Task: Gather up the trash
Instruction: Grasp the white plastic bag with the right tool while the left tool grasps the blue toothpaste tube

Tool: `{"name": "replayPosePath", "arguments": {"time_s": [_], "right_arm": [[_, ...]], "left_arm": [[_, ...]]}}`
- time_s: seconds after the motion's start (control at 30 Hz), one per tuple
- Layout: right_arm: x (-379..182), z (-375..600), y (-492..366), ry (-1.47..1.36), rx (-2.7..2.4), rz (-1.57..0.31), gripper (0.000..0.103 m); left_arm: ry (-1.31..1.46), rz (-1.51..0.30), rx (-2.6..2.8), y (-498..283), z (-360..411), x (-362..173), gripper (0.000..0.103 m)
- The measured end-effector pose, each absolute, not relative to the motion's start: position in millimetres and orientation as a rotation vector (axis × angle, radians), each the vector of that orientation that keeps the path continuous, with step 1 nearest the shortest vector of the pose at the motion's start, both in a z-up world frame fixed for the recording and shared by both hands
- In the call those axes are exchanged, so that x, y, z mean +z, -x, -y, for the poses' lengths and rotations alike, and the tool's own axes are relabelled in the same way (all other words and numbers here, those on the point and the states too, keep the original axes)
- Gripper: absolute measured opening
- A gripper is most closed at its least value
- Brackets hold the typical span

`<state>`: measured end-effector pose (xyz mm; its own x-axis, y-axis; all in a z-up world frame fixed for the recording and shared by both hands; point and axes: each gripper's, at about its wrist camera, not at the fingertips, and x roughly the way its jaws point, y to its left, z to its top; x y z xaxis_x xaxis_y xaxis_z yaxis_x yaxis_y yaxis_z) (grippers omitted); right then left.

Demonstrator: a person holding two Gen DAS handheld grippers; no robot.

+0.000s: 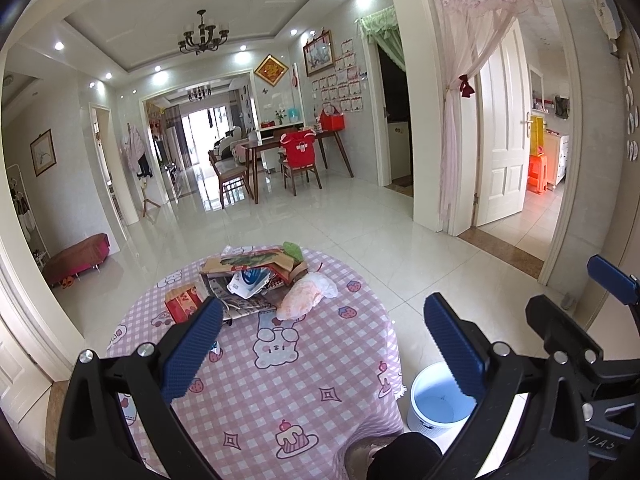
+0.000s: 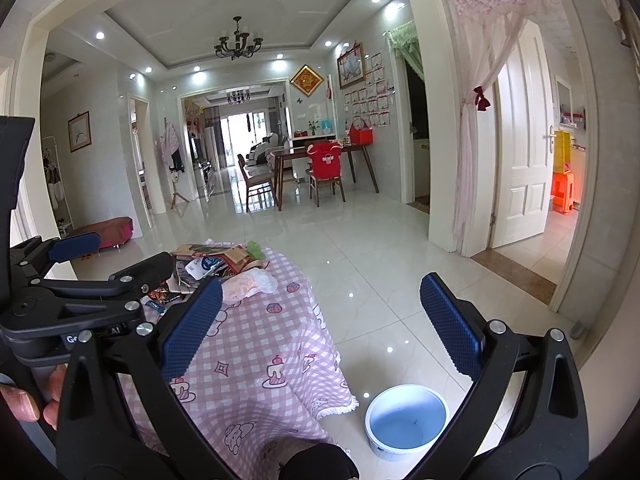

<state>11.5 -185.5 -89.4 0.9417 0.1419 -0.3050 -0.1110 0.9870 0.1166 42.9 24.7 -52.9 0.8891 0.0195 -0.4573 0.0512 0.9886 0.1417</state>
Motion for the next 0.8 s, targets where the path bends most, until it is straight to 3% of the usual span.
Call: {"name": "replayPosePath", "arguments": {"time_s": [0.37,0.8], "right_arm": [[-127.5,148.1,-74.9,-0.121,0.233,-0.470,0.097],[-182.3,62.9,-190.2,-0.083,0.343,-0.668,0.097]], "left_arm": [[-0.108,-0.634,0.051,-96.9,-66.6,-99.1,0.099],[0.226,-0.845,0.273,-169.6,-236.7,-179.7,0.099]]}}
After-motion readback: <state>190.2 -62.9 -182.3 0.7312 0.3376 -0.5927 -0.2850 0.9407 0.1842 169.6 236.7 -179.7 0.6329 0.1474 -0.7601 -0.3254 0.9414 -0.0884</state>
